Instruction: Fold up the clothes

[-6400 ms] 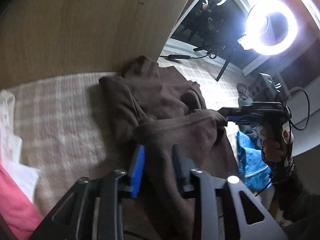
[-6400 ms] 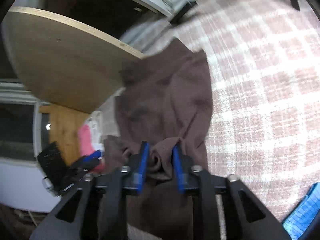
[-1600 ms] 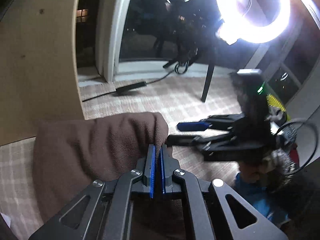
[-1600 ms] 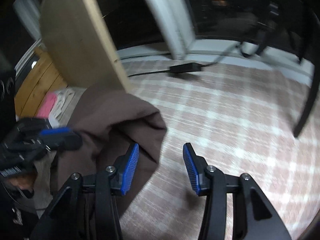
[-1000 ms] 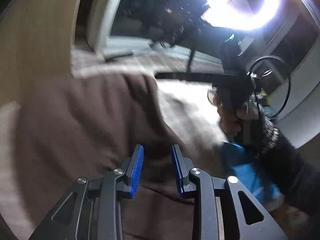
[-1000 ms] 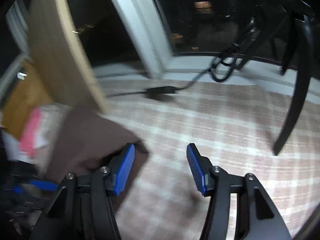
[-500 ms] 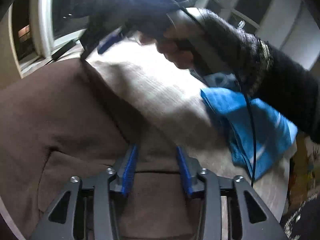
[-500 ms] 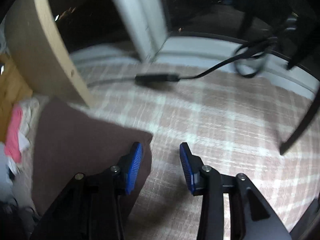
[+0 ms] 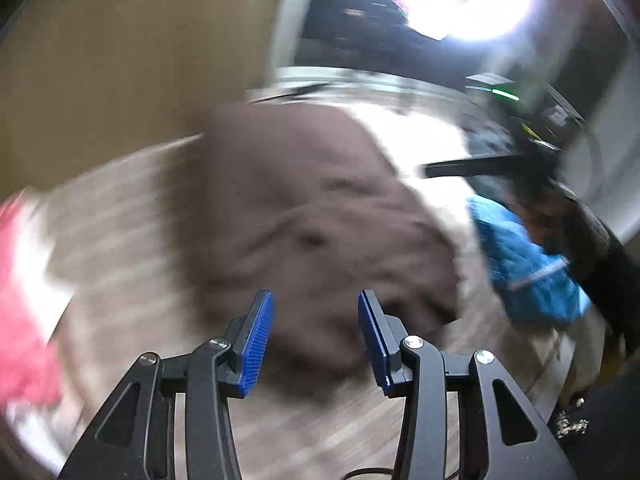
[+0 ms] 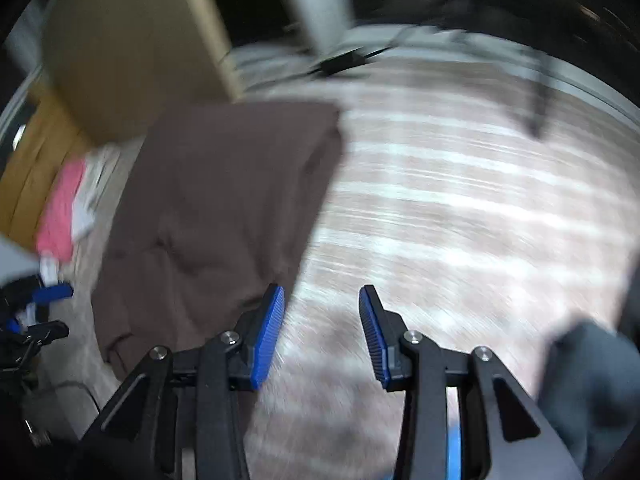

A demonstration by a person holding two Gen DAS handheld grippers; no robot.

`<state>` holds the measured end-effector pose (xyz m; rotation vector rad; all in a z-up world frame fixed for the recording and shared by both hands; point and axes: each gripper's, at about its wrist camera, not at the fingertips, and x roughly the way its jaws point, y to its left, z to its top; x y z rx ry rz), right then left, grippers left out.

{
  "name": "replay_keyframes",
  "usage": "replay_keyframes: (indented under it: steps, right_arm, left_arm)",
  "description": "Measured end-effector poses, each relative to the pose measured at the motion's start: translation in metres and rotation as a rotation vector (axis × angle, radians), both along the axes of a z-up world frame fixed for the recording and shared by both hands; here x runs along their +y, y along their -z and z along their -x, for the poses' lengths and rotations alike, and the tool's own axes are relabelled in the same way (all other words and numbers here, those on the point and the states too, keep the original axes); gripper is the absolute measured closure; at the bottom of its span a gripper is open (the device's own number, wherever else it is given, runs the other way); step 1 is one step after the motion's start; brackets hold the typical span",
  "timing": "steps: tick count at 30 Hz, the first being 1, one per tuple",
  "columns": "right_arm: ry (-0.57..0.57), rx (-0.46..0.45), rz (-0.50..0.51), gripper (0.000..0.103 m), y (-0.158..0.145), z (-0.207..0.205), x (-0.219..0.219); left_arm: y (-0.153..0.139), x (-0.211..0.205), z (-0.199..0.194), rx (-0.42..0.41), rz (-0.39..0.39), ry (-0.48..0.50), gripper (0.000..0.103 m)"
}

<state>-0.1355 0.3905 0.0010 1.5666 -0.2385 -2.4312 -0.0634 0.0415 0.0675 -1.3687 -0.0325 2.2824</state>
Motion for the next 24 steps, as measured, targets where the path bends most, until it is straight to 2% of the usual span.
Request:
replay_keyframes:
  steps: [3,5,7,10,12,14,17,19,20,21,22,24]
  right_arm:
    - [0.025,-0.025,0.045,0.061,-0.012,-0.023,-0.007]
    - [0.014,-0.068,0.069,0.052,-0.007,-0.035,-0.024]
    - [0.008,-0.119,0.076,0.051,0.003,-0.047,-0.04]
    - [0.028,-0.173,0.054,0.051,0.022,-0.054,-0.059]
    - [0.033,-0.181,0.034,0.056,0.032,-0.054,-0.071]
    - [0.05,-0.168,0.041,0.071,0.031,-0.047,-0.073]
    - [0.075,-0.148,0.051,0.07,0.029,-0.038,-0.076]
    - [0.092,-0.135,0.057,0.06,0.028,-0.031,-0.078]
    - [0.1,-0.129,0.06,0.044,0.028,-0.028,-0.08]
    - [0.108,-0.122,0.064,0.033,0.027,-0.025,-0.081]
    - [0.117,-0.116,0.067,0.033,0.026,-0.022,-0.082]
    - [0.133,-0.103,0.074,0.033,0.025,-0.015,-0.084]
  left_arm:
    - [0.015,-0.04,-0.001,-0.069,-0.041,-0.127,0.059]
    - [0.027,-0.052,-0.002,-0.092,-0.084,-0.141,0.059]
    - [0.036,-0.052,0.002,-0.114,-0.136,-0.129,0.055]
    - [0.054,-0.039,0.014,-0.124,-0.135,-0.1,0.055]
    - [0.062,-0.03,0.02,-0.144,-0.156,-0.065,0.06]
    - [0.06,-0.021,0.018,-0.158,-0.144,-0.034,0.06]
    - [0.04,-0.015,0.011,-0.124,-0.078,0.052,0.057]
    - [0.028,-0.026,0.022,-0.095,-0.105,0.027,0.047]
    - [0.027,-0.032,0.03,-0.084,-0.107,-0.007,0.044]
    - [0.03,-0.037,0.041,-0.096,-0.113,-0.053,0.043]
    - [0.032,-0.041,0.052,-0.108,-0.12,-0.095,0.043]
    - [0.04,-0.038,0.072,-0.125,-0.141,-0.12,0.043]
